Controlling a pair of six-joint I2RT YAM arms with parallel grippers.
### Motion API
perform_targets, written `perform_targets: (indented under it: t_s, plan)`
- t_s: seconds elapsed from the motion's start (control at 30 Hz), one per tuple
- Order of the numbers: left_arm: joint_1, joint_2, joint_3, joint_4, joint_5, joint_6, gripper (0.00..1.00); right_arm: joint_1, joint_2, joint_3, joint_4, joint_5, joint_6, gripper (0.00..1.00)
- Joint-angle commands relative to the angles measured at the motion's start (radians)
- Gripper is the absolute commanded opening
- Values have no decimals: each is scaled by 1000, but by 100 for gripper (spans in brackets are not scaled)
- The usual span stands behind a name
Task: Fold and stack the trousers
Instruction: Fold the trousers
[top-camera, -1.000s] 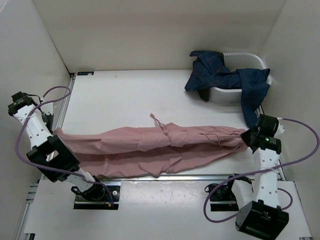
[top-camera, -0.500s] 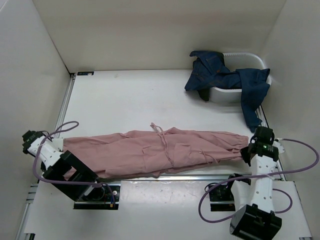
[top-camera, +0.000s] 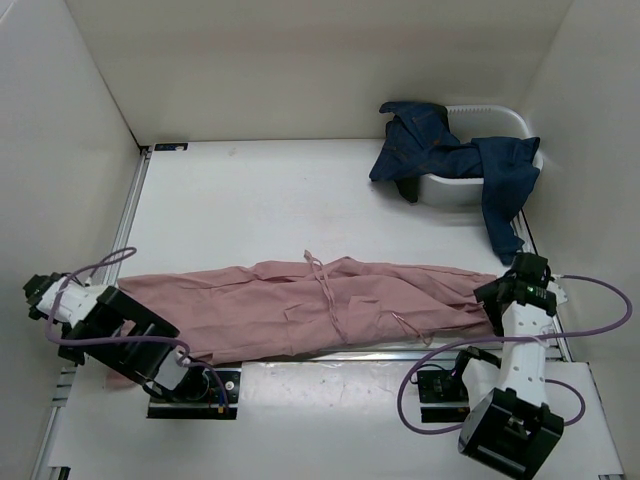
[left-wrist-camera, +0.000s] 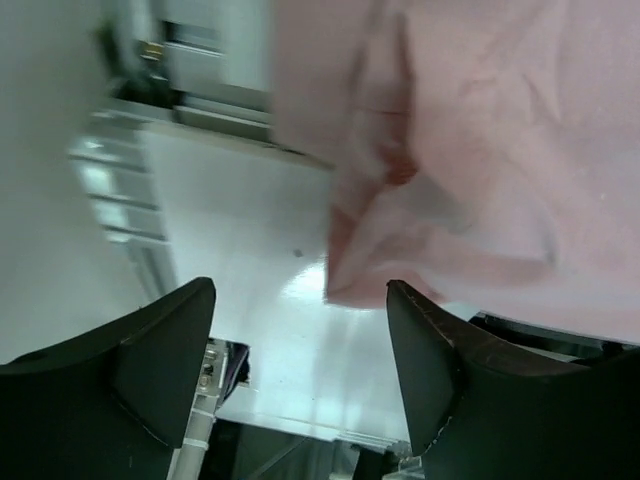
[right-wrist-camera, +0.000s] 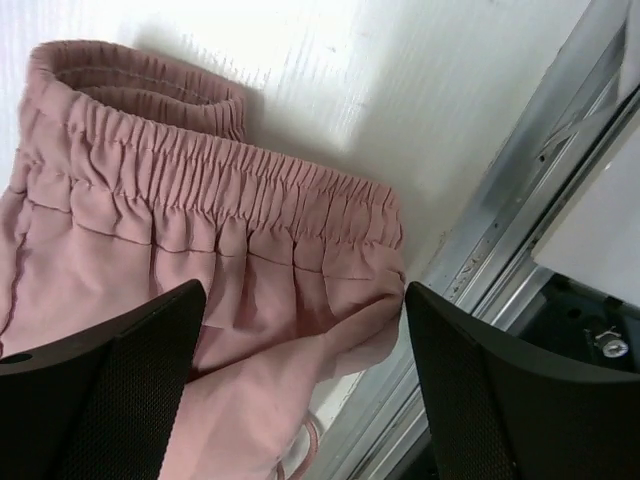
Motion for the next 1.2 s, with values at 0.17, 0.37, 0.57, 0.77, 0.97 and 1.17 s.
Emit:
perform_targets:
  t_s: [0.17, 0.37, 0.57, 0.77, 0.97, 1.17]
  plan:
    - [-30, -9, 259, -70, 255, -48, 80, -4, -67, 109, 48, -2, -103, 86]
    - [-231, 139, 269, -34, 320, -159, 80, 47, 11, 109, 109, -79, -130, 82]
    - [-312, 286, 295, 26, 346, -229, 83, 58, 74, 100, 161, -145, -152, 82]
    - [-375, 348, 285, 48, 271, -275, 56, 58, 96, 73, 161, -145, -143, 82]
    - [-375, 308, 272, 30, 228, -275, 14, 58, 96, 73, 161, -136, -143, 82]
    - [-375, 259, 375, -1, 240, -285, 14, 67, 105, 82, 161, -136, -134, 82]
